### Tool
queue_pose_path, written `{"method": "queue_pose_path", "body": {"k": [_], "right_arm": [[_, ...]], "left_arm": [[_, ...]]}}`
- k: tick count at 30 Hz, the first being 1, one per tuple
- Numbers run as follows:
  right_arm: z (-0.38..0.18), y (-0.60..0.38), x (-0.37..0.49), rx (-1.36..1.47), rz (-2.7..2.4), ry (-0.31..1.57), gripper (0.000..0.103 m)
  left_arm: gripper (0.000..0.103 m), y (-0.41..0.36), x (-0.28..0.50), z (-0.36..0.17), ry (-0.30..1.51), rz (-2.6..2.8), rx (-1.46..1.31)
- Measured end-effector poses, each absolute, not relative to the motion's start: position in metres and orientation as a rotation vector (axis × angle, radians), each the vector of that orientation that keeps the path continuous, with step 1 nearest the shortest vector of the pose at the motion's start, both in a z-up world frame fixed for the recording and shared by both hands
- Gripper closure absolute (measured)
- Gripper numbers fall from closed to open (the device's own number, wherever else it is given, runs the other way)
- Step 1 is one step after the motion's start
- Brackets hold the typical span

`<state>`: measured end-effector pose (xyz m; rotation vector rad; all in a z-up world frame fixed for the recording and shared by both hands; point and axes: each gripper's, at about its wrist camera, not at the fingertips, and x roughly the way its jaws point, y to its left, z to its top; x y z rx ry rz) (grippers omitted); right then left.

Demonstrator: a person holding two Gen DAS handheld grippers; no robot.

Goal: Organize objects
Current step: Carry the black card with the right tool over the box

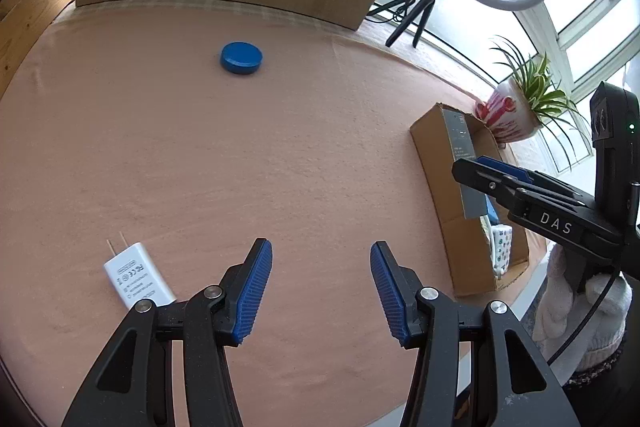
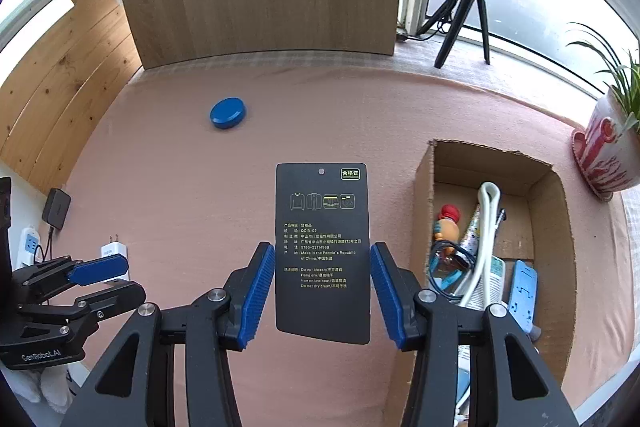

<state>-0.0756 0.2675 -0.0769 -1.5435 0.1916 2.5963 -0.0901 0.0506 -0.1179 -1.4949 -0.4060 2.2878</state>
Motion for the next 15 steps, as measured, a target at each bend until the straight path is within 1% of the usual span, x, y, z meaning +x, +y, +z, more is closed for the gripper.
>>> {"method": "queue_pose_path", "body": {"k": [15], "right_arm": [[-0.069,0.347,-0.032,-1.432,2.482,0.293,0.058]], "left_arm": [[0.048,0.103,-0.098,-0.122,-0.343,2.225,-1.495]]}}
